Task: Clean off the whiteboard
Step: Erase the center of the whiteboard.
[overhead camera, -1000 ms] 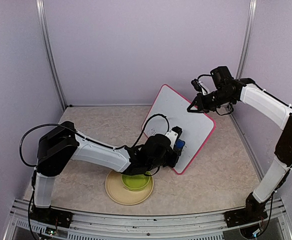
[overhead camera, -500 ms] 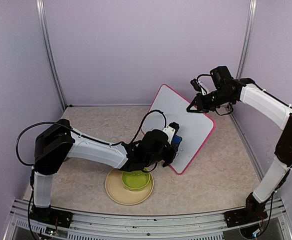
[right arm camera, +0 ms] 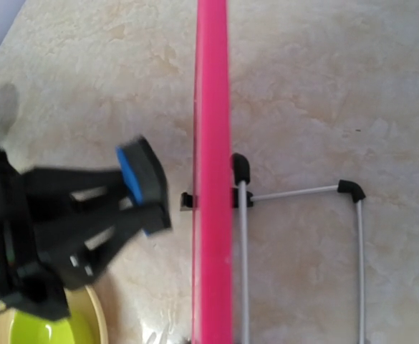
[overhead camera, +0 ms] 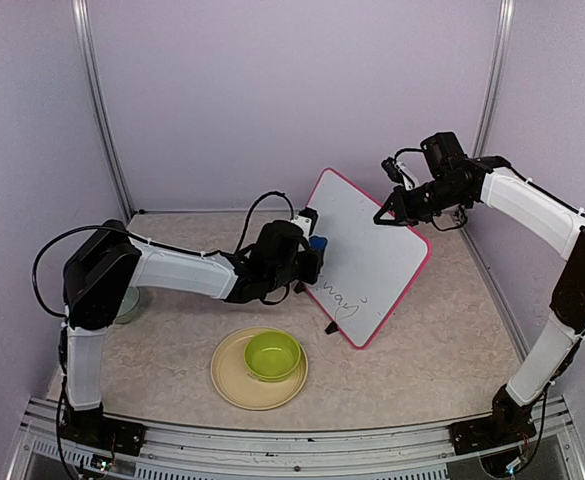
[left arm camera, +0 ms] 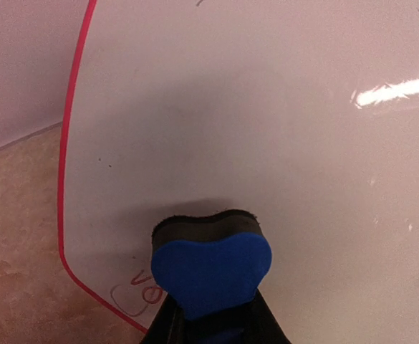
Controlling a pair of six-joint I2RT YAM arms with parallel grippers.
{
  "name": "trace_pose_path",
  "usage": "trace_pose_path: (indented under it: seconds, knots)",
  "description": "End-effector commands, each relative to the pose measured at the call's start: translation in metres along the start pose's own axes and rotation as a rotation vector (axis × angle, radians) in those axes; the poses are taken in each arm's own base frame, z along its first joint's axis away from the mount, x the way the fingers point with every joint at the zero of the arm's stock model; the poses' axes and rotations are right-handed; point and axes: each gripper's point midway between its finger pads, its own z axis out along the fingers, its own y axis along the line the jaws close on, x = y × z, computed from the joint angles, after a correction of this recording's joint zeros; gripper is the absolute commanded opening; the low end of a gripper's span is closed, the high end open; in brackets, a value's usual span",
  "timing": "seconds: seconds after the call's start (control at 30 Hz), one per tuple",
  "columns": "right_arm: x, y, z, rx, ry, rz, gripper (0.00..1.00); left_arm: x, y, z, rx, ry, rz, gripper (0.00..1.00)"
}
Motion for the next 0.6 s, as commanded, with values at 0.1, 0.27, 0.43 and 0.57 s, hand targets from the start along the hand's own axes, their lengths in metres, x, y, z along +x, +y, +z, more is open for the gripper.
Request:
trace_pose_path:
  seconds: [0.1,0.27,0.43,0.57]
  knots:
    - [0.028,-0.011,0.016,0.06,0.097,-0.071,0.0,0.024,-0.056,0.007,0.149,0.046,0.014,0.01]
    - [0.028,-0.01,0.017,0.056,0.097,-0.072,0.0,0.035,-0.089,0.002,0.206,0.061,0.042,0.01]
    - [0.028,-0.01,0.017,0.055,0.099,-0.072,0.0,0.038,-0.117,-0.009,0.265,0.055,0.06,0.01]
    - [0.027,-0.01,0.017,0.055,0.097,-0.075,0.0,0.037,-0.14,-0.021,0.316,0.04,0.071,0.01]
